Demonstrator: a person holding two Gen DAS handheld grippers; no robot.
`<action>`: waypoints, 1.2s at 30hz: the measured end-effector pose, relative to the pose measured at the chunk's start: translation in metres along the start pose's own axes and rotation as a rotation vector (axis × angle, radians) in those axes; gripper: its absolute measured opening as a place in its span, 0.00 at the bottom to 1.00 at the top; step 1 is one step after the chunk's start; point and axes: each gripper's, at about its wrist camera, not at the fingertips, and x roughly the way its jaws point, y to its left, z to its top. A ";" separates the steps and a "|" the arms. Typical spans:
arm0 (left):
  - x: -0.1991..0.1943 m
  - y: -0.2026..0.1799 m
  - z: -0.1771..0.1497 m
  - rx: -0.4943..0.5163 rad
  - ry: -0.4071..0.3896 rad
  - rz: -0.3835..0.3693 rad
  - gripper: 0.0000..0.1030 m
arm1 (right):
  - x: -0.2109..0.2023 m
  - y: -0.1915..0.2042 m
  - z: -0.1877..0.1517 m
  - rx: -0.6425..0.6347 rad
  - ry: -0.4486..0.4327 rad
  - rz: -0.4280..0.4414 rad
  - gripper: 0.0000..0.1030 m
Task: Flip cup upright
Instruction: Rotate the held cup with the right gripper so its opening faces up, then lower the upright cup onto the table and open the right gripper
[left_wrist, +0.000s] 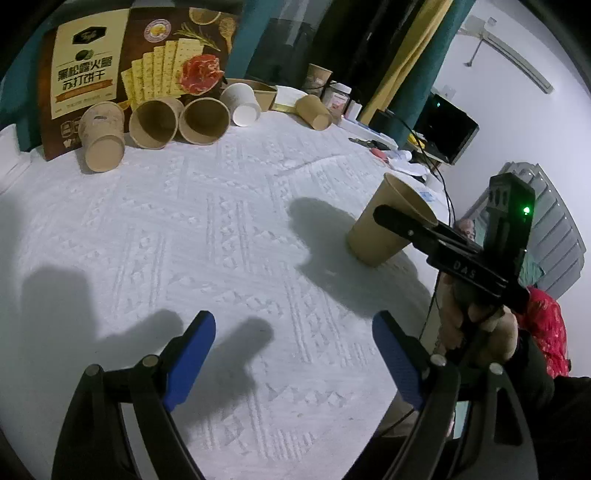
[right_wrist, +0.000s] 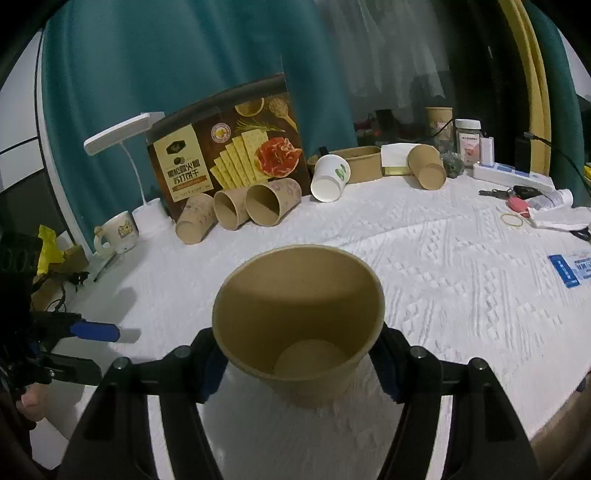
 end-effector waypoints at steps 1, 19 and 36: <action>0.001 -0.002 0.000 0.006 0.003 -0.001 0.84 | -0.001 0.000 -0.001 0.002 0.001 -0.001 0.63; 0.009 -0.020 -0.002 0.078 0.027 0.041 0.84 | -0.019 0.003 -0.029 -0.031 0.071 -0.062 0.70; 0.015 -0.061 -0.015 0.173 0.024 0.109 0.84 | -0.083 -0.019 -0.052 0.110 0.142 -0.200 0.73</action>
